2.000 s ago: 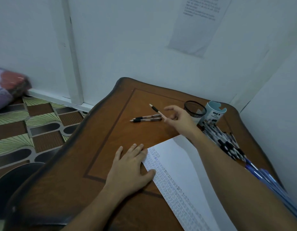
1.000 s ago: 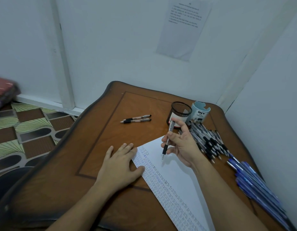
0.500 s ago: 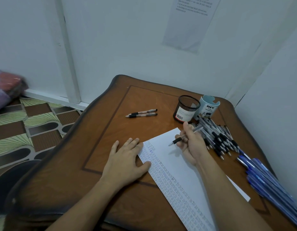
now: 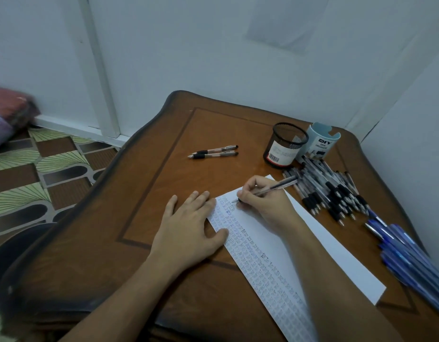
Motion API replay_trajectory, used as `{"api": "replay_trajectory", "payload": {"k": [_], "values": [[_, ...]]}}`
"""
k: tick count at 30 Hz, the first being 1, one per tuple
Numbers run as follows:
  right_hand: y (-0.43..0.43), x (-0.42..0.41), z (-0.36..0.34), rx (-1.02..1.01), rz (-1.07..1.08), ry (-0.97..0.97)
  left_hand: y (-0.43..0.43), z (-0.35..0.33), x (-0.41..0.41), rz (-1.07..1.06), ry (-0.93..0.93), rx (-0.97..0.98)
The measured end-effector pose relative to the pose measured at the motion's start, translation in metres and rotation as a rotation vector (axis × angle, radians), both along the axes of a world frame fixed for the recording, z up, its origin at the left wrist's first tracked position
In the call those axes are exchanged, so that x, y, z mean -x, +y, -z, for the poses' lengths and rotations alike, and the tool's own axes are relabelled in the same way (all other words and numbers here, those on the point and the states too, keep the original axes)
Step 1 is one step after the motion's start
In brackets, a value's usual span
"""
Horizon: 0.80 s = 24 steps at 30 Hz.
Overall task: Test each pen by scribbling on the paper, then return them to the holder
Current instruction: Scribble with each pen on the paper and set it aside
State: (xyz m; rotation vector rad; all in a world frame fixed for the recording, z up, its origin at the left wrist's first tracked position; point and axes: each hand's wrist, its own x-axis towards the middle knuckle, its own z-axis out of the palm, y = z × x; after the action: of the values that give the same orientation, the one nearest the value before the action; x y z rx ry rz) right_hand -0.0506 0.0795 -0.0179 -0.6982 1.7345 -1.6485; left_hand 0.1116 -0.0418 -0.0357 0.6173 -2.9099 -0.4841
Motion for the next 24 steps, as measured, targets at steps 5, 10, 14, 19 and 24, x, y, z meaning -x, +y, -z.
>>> {"api": "replay_trajectory", "payload": {"k": [5, 10, 14, 19, 24], "values": [[-0.007, -0.002, 0.005, -0.134, 0.087, 0.269, -0.001, 0.0, 0.0, 0.003, -0.001, -0.005], [-0.008, -0.003, 0.007, -0.094, 0.106, 0.269, 0.0, 0.0, 0.001, -0.004, 0.018, -0.013], [-0.008, -0.002, 0.01, -0.099, 0.095, 0.256, 0.001, 0.0, 0.002, -0.006, 0.015, -0.011], [-0.009, -0.002, 0.011, -0.081, 0.082, 0.259, 0.001, 0.0, 0.001, -0.005, 0.001, 0.005], [-0.009, -0.001, 0.013, -0.102, 0.071, 0.272, 0.001, 0.001, 0.002, -0.007, 0.008, 0.005]]}}
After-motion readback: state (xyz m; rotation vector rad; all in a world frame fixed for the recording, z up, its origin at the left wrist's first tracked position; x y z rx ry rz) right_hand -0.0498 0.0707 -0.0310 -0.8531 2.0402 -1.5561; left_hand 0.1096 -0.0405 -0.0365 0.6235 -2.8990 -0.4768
